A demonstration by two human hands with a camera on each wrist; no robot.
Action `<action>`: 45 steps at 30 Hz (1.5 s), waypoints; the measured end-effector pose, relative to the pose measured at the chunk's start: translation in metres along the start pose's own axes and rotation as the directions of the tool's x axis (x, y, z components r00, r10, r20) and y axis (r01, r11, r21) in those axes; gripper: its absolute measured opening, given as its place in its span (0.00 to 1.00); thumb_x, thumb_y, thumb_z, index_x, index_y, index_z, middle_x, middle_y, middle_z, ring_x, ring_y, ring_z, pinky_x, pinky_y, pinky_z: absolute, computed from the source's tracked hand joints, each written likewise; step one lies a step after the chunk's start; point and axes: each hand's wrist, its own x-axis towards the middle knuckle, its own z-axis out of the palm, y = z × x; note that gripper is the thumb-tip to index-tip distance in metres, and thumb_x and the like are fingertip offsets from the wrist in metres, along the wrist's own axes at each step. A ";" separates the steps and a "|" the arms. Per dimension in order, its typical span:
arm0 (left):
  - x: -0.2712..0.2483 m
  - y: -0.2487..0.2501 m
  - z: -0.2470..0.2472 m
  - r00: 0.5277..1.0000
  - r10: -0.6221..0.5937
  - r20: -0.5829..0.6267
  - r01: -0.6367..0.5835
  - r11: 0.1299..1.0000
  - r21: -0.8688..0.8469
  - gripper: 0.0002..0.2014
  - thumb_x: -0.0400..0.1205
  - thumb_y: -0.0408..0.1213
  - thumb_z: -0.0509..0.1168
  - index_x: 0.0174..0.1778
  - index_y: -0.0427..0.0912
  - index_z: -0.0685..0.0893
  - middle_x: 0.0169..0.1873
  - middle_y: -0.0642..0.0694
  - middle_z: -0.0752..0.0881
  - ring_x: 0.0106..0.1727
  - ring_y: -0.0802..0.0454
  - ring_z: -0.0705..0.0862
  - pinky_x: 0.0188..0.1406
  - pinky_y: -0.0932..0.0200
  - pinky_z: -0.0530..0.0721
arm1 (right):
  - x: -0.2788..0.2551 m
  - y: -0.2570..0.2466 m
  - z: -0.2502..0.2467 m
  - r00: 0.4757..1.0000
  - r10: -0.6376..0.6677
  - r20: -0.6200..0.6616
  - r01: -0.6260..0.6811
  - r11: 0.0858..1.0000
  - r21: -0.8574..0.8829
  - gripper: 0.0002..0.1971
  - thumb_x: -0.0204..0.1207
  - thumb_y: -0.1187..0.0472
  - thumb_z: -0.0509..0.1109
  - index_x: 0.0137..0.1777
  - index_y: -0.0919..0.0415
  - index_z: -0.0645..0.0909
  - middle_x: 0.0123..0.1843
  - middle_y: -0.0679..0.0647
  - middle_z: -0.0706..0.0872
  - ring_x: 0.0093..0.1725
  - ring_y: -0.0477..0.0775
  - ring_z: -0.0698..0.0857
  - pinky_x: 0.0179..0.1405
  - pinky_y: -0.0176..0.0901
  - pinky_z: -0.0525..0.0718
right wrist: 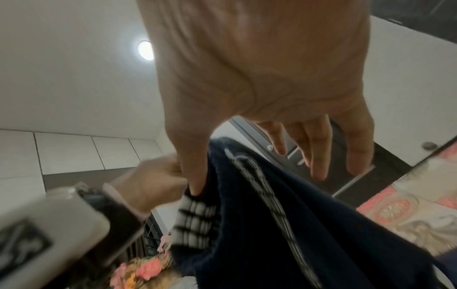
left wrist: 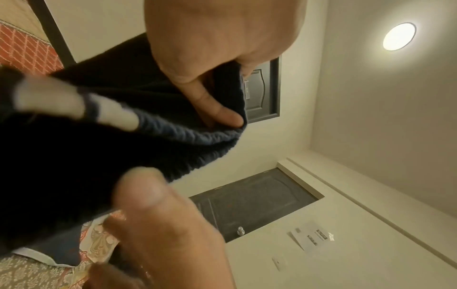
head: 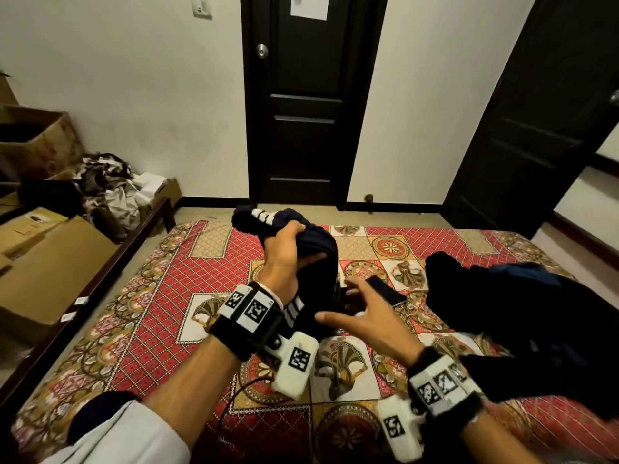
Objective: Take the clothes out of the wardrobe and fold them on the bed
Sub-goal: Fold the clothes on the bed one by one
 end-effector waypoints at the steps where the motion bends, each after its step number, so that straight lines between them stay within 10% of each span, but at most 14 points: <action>1: -0.005 0.000 0.005 1.000 -0.003 0.029 0.003 1.000 -0.004 0.08 0.84 0.31 0.65 0.54 0.31 0.83 0.39 0.39 0.85 0.30 0.50 0.89 0.28 0.55 0.89 | -0.002 0.007 0.012 1.000 -0.006 -0.030 0.007 0.999 0.045 0.49 0.60 0.26 0.82 0.80 0.43 0.70 0.69 0.39 0.84 0.65 0.41 0.85 0.62 0.44 0.86; 7: -0.020 0.006 0.013 0.995 0.001 0.102 0.001 1.000 -0.024 0.05 0.86 0.32 0.65 0.46 0.36 0.84 0.41 0.39 0.88 0.43 0.45 0.90 0.37 0.53 0.92 | 0.023 0.048 0.039 0.963 0.102 -0.250 -0.027 0.958 0.287 0.18 0.69 0.41 0.76 0.56 0.47 0.88 0.47 0.50 0.94 0.50 0.54 0.93 0.54 0.69 0.90; 11: -0.015 0.017 -0.001 0.994 0.021 0.105 -0.012 0.996 -0.087 0.08 0.88 0.38 0.64 0.46 0.39 0.84 0.39 0.42 0.90 0.46 0.45 0.90 0.41 0.50 0.93 | 0.032 0.056 0.029 0.907 0.263 -0.328 -0.133 0.920 0.369 0.20 0.71 0.38 0.77 0.56 0.51 0.87 0.49 0.52 0.93 0.50 0.57 0.93 0.50 0.70 0.92; 17: -0.025 -0.003 -0.005 0.988 -0.037 0.152 0.049 0.996 -0.074 0.08 0.85 0.35 0.64 0.44 0.36 0.85 0.42 0.37 0.88 0.47 0.43 0.89 0.39 0.53 0.91 | 0.014 0.042 0.058 0.820 0.495 0.288 -0.557 0.569 0.605 0.23 0.86 0.42 0.67 0.57 0.65 0.88 0.51 0.66 0.92 0.50 0.66 0.93 0.40 0.53 0.94; 21: -0.020 -0.019 -0.028 0.992 -0.019 0.122 0.019 1.000 0.004 0.02 0.79 0.28 0.67 0.42 0.34 0.83 0.38 0.38 0.85 0.43 0.44 0.86 0.42 0.51 0.91 | 0.023 0.051 0.058 0.778 0.602 0.176 -0.421 0.293 0.858 0.15 0.87 0.69 0.62 0.69 0.72 0.82 0.52 0.70 0.91 0.41 0.64 0.93 0.31 0.51 0.94; 26: 0.001 -0.037 -0.095 0.983 0.006 -0.184 0.005 0.998 0.060 0.06 0.73 0.24 0.72 0.41 0.34 0.82 0.31 0.44 0.88 0.35 0.49 0.89 0.30 0.58 0.89 | 0.027 0.047 0.003 0.758 0.620 -0.203 -0.136 0.455 0.880 0.12 0.83 0.69 0.69 0.64 0.70 0.86 0.42 0.60 0.92 0.27 0.49 0.86 0.22 0.36 0.84; 30: 0.012 -0.075 -0.135 0.926 0.001 -0.377 0.072 0.981 0.180 0.23 0.66 0.24 0.77 0.56 0.27 0.82 0.45 0.33 0.89 0.42 0.43 0.88 0.24 0.59 0.85 | 0.015 0.010 -0.020 0.861 0.400 -0.315 0.035 0.571 0.820 0.09 0.82 0.72 0.70 0.59 0.67 0.88 0.45 0.54 0.92 0.36 0.44 0.88 0.32 0.36 0.84; 35: -0.004 -0.097 -0.137 0.990 0.009 -0.139 0.052 0.901 0.431 0.32 0.70 0.23 0.72 0.70 0.46 0.74 0.60 0.47 0.82 0.61 0.44 0.83 0.59 0.40 0.87 | 0.010 -0.009 -0.013 0.899 0.323 -0.296 0.046 0.603 0.796 0.13 0.78 0.76 0.67 0.61 0.71 0.87 0.45 0.58 0.92 0.42 0.51 0.89 0.41 0.43 0.85; 38: -0.009 -0.099 -0.133 0.991 -0.028 0.133 -0.061 0.783 0.619 0.28 0.62 0.29 0.73 0.60 0.49 0.85 0.61 0.45 0.85 0.64 0.47 0.84 0.56 0.50 0.87 | 0.010 -0.007 -0.015 0.895 0.338 -0.291 0.039 0.591 0.806 0.16 0.77 0.77 0.68 0.63 0.74 0.86 0.51 0.63 0.92 0.50 0.59 0.90 0.51 0.52 0.87; 45: -0.015 -0.109 -0.127 0.913 -0.277 0.298 -0.196 0.342 0.919 0.36 0.65 0.38 0.85 0.69 0.54 0.80 0.63 0.47 0.67 0.65 0.48 0.74 0.68 0.53 0.80 | 0.013 -0.007 -0.019 0.904 0.334 -0.266 0.033 0.567 0.823 0.16 0.77 0.76 0.69 0.64 0.74 0.86 0.58 0.66 0.92 0.53 0.59 0.90 0.56 0.54 0.87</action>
